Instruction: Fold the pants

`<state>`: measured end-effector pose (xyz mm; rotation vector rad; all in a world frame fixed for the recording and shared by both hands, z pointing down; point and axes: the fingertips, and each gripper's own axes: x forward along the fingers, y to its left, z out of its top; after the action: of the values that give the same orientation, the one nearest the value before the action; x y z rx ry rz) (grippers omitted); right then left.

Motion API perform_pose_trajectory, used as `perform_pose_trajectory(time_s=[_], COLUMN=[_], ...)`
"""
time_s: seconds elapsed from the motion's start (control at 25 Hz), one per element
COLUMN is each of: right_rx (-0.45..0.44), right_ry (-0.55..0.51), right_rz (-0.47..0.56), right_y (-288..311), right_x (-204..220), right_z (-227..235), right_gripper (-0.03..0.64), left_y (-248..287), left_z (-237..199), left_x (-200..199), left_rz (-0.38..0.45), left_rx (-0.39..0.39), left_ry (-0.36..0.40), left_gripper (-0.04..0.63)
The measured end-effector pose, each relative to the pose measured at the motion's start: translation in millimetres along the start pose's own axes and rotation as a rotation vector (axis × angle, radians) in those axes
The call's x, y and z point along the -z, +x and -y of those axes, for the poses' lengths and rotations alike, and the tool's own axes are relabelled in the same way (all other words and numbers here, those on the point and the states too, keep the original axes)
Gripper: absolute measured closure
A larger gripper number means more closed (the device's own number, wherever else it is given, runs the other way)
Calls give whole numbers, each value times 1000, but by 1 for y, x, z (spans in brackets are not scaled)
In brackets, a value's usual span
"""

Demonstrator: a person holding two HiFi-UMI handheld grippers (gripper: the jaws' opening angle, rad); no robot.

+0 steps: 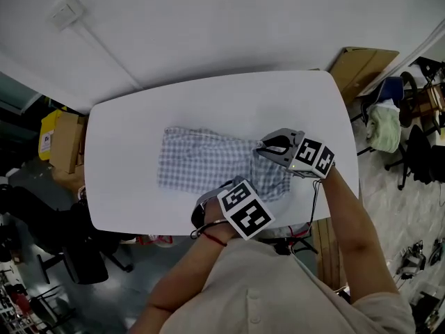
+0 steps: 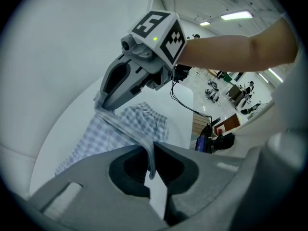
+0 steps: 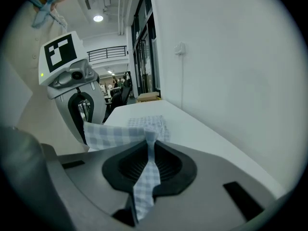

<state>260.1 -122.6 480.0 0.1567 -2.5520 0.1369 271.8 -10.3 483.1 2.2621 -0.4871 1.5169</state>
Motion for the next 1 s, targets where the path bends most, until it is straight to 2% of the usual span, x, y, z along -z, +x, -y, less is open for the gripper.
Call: perform_pose_trajectory(time_s=[0.44, 0.68, 1.0], right_rx=[19, 25, 29], right_ry=[1, 15, -14], right_rz=[-105, -173, -245], right_y=[-20, -19, -23], right_x=[49, 83, 101], right_z=[9, 6, 1], right_gripper=[568, 568, 561], left_y=[50, 83, 108], left_z=[21, 32, 42], left_x=[-30, -29, -28], left_rz=[19, 1, 0], left_rx=[10, 35, 42], left_ry=[9, -13, -36], left_gripper=[575, 575, 575])
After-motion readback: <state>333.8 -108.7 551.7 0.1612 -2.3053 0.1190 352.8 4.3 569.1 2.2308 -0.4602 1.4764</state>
